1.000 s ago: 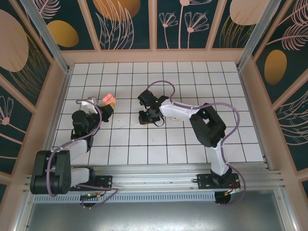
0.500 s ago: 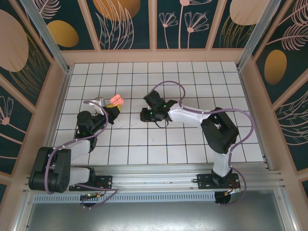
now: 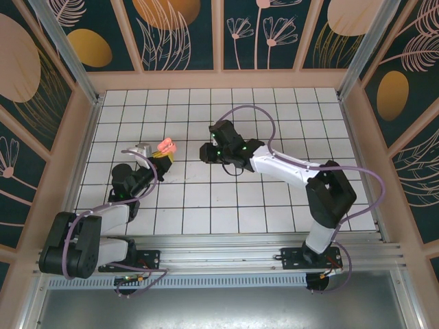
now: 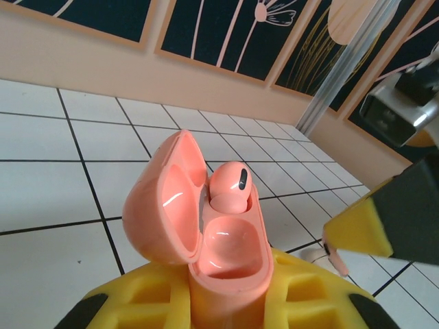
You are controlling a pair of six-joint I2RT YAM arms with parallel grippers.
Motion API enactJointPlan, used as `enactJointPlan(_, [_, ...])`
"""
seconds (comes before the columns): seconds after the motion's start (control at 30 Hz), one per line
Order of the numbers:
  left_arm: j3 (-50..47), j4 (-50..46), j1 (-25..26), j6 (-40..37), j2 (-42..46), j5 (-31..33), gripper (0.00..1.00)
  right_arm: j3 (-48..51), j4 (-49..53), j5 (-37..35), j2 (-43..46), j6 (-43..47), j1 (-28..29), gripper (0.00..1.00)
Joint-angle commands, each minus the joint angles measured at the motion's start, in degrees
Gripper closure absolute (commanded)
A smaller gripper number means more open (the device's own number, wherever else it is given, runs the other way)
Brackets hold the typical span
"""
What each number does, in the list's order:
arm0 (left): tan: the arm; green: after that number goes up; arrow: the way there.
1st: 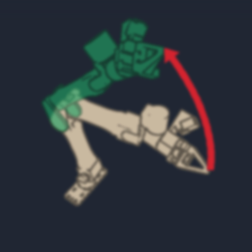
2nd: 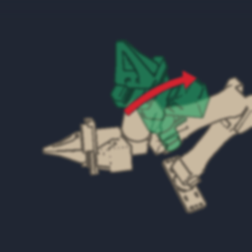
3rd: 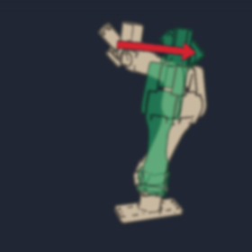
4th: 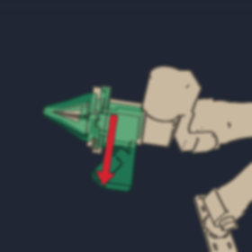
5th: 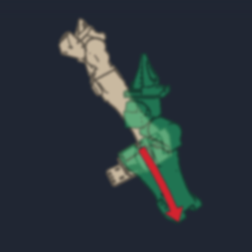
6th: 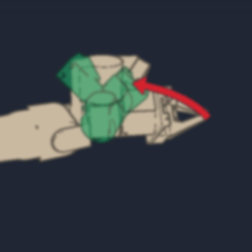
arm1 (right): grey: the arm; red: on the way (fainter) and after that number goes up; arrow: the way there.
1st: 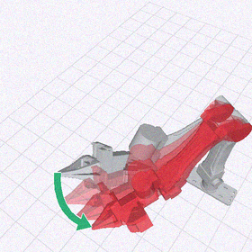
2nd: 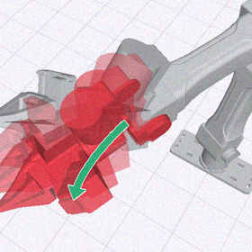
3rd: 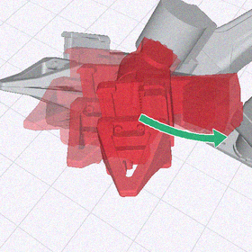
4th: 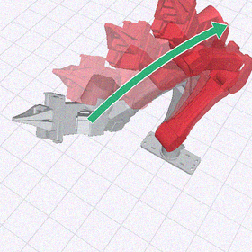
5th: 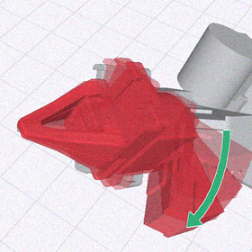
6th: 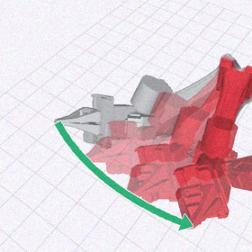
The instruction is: Insert the wireless bluetooth earbuds into the charging case
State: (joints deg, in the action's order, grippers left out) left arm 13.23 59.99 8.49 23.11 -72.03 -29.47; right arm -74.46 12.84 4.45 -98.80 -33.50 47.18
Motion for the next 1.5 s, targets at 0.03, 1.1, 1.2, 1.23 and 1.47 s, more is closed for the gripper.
enactJointPlan(0.03, [-0.7,4.3,0.6,-2.5,0.4,0.6,0.90,0.7,-2.7,-2.8,4.1,-0.9,-0.4,0.76])
enactJointPlan(1.1, [5.0,18.1,11.5,-7.5,-12.3,-2.1,0.91,7.8,-25.5,-0.9,11.0,0.8,2.2,0.78])
enactJointPlan(1.2, [5.9,17.4,11.5,-7.6,-12.5,-2.8,0.90,6.9,-25.4,-1.1,10.0,2.0,2.8,0.78])
enactJointPlan(1.23, [5.9,17.3,11.5,-7.7,-12.5,-2.7,0.90,6.8,-25.4,-1.3,9.9,2.6,3.1,0.78])
enactJointPlan(1.47, [6.3,17.1,11.6,-7.1,-12.4,-2.9,0.90,7.0,-26.4,-2.6,9.4,5.1,4.3,0.78])
